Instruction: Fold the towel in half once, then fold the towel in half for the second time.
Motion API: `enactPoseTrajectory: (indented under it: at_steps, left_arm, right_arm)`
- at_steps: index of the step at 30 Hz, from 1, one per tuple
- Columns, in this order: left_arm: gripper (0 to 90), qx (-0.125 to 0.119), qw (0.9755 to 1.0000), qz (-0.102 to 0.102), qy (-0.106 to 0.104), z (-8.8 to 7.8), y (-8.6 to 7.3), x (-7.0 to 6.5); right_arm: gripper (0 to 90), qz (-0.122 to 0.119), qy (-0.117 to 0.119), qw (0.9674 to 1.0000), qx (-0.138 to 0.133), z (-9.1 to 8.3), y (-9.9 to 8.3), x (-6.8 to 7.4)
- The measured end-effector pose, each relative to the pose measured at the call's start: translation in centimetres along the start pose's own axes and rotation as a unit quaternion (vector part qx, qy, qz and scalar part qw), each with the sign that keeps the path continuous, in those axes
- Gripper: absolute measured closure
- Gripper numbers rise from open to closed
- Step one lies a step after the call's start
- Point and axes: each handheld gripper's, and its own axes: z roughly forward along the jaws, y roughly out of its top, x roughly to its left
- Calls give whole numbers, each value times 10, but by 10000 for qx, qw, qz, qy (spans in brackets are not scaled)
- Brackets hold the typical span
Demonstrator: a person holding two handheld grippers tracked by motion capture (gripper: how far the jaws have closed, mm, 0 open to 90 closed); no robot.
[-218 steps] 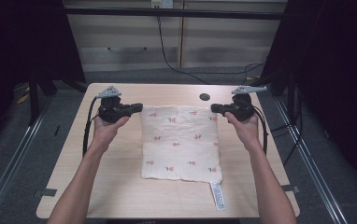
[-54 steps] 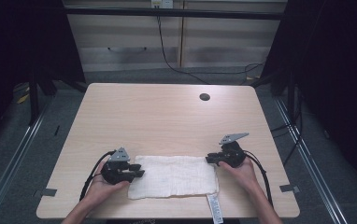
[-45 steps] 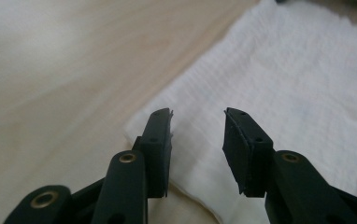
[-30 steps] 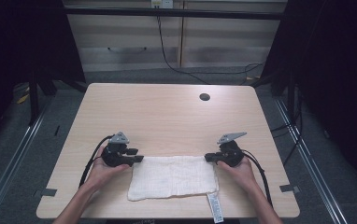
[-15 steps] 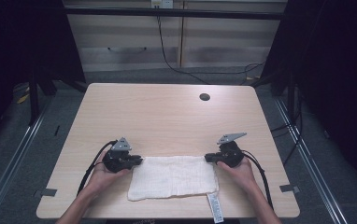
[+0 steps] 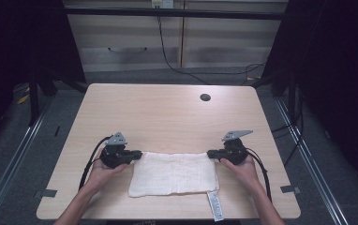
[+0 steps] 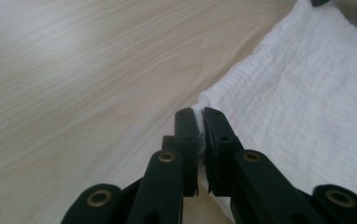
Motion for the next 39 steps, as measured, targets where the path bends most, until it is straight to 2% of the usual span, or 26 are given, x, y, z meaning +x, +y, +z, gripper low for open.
enactPoseTrajectory:
  at_steps: [4, 6, 10, 14, 24, 28, 31, 39]
  left_arm:
    - [850, -179, 9998, 74, -34, -7, 9, -4]
    - [849, -256, 9997, 48, -45, -9, 12, -4]
    - [850, -313, 9995, 20, 14, -10, 17, 1]
    - [850, -513, 9986, -84, 19, -9, 24, 8]
    - [850, -544, 9981, -273, 85, -3, 27, 24]
    - [850, -487, 9982, -296, 159, -2, 26, 27]
    - [851, -522, 9977, -387, 186, -3, 24, 29]
    - [851, -531, 9975, -398, 224, 1, 25, 26]
  right_arm:
    - [859, -58, 6, 9999, -124, -6, 7, 2]
    - [858, -68, 0, 9998, -177, -8, 11, 2]
    - [859, -113, -11, 9996, -250, -8, 17, -1]
    - [858, -161, -81, 9995, -270, -8, 24, -2]
    - [858, -257, -98, 9987, -436, -12, 34, -4]
    - [858, -372, -79, 9981, -483, -12, 37, 2]
    - [858, -437, -11, 9976, -535, -13, 38, 5]
    - [857, -653, 128, 9959, -613, -19, 35, 20]
